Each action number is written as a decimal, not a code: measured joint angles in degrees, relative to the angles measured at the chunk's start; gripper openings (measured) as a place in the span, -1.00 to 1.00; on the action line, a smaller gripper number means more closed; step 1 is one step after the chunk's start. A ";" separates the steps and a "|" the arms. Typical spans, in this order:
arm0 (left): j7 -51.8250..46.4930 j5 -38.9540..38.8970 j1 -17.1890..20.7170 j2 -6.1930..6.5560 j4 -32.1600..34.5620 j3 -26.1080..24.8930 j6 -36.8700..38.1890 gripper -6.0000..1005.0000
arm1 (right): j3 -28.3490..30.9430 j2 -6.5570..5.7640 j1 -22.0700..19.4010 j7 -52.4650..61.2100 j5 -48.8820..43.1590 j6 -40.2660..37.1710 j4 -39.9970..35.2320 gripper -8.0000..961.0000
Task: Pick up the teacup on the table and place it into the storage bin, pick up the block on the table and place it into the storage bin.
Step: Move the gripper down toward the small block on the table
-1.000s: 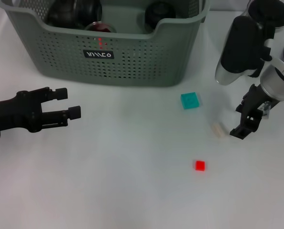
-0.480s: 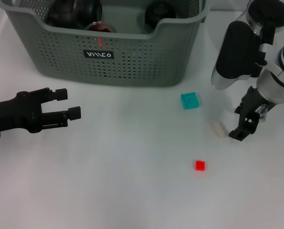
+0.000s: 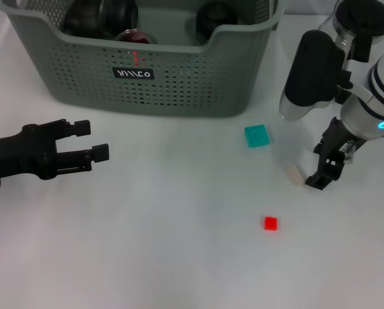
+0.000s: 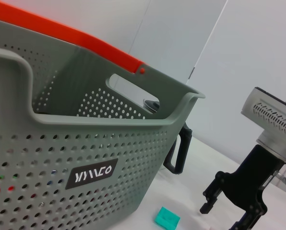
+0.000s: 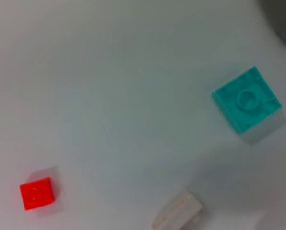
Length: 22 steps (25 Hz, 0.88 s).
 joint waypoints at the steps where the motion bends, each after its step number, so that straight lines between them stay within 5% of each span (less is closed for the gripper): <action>1: 0.00 0.00 0.02 -0.01 0.00 0.00 0.00 0.71 | 0.00 0.02 0.17 0.01 0.02 0.19 0.43 0.48; 22: 0.00 0.00 -0.07 -0.01 0.00 -0.04 0.04 0.71 | -0.08 0.04 1.28 1.32 2.50 2.75 1.17 0.48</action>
